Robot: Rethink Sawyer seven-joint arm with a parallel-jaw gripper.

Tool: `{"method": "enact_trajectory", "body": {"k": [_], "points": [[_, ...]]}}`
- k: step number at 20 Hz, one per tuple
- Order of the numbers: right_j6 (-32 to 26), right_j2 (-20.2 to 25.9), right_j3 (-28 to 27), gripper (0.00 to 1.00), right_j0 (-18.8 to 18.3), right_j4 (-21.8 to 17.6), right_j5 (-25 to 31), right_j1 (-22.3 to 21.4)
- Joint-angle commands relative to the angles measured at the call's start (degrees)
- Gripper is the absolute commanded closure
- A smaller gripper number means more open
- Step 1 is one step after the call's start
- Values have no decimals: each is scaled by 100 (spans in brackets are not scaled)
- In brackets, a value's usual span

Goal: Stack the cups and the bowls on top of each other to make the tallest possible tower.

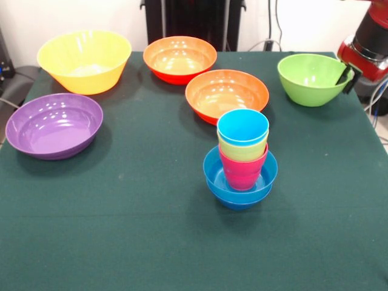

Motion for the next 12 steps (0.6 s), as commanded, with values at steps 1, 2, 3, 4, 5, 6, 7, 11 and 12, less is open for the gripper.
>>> {"method": "enact_trajectory", "body": {"k": [1,2,3,4,5,6,7,11,12], "points": [[-47,707,-249,100,-66,-298,9,320],[-41,678,-260,100,-84,-298,114,289],[-36,649,-264,100,-89,-302,192,246],[-32,605,-287,100,-84,-317,312,204],[-41,537,-371,100,-105,-348,487,184],[-57,519,-394,100,-125,-357,539,148],[-119,495,-492,100,-184,-386,663,139],[-261,473,-697,100,-315,-478,955,95],[-289,482,-725,100,-354,-502,1036,77]]}}
